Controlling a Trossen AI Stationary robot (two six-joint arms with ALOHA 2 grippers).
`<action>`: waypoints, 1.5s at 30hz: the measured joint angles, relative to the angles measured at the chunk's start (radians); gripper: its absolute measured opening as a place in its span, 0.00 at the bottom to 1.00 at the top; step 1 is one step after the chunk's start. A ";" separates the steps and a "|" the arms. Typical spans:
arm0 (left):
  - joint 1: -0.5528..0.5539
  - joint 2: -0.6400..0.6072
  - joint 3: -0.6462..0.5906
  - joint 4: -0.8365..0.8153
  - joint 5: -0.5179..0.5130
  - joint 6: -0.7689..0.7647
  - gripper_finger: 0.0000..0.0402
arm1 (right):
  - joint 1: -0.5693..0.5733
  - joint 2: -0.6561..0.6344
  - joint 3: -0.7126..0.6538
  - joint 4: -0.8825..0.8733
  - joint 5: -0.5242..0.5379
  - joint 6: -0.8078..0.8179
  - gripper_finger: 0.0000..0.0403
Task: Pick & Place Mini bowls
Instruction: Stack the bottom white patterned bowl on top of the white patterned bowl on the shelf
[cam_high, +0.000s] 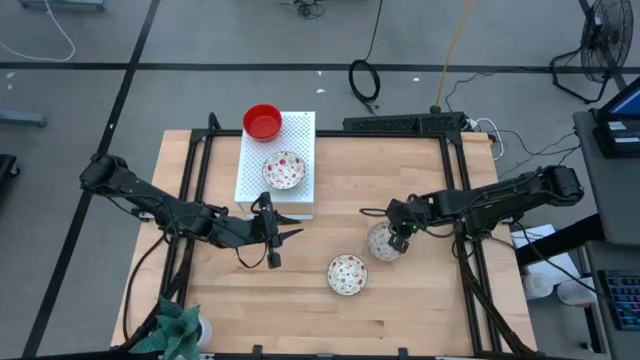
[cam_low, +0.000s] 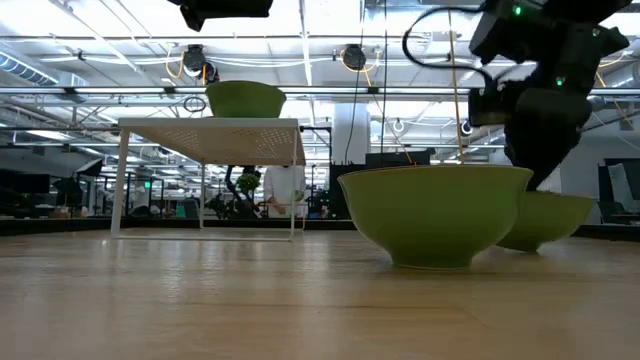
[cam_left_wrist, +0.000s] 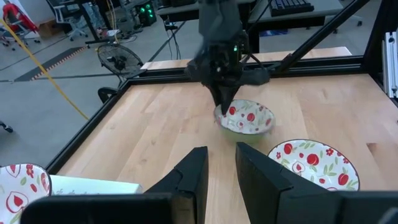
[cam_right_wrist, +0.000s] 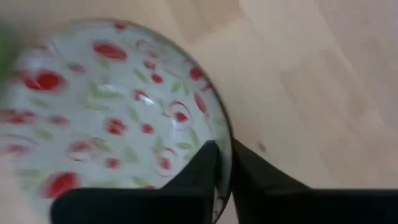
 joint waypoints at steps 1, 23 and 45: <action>0.000 0.000 0.000 0.000 0.000 0.000 0.22 | 0.000 -0.001 0.001 0.006 -0.002 -0.026 0.03; 0.024 0.035 0.001 0.004 0.008 -0.115 0.22 | 0.083 -0.221 -0.006 0.298 0.479 -0.349 0.00; 0.206 0.357 0.037 0.587 -0.022 0.168 0.53 | 0.224 -0.045 -0.007 1.116 1.007 -1.157 0.00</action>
